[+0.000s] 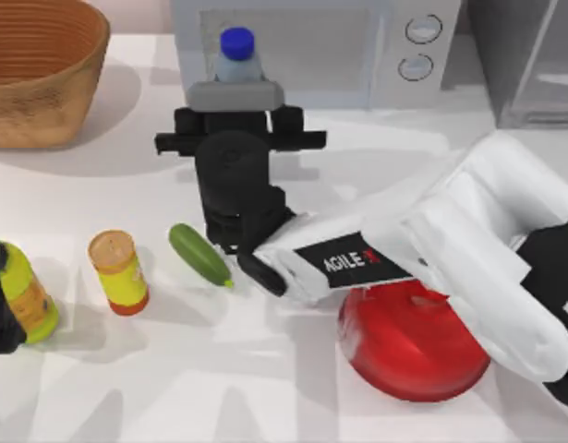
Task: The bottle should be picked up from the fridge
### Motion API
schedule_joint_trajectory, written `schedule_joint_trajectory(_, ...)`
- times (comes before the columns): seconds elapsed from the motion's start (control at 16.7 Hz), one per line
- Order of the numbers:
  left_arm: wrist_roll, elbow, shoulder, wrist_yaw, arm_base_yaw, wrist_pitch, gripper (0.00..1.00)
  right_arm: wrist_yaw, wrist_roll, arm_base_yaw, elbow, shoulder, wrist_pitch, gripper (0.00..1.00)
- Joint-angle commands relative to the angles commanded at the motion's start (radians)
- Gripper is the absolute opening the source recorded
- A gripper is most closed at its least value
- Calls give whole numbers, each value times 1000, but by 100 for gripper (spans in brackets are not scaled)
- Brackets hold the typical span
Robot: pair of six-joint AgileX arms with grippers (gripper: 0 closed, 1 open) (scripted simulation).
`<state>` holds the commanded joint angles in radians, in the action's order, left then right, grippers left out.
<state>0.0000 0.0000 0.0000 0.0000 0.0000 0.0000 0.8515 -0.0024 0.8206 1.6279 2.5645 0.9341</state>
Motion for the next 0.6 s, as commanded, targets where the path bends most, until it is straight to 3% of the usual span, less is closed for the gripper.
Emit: schedule_joint_trajectory(0.6,0,0,0,0,0,0,100,0,0,0,0,0,0,83)
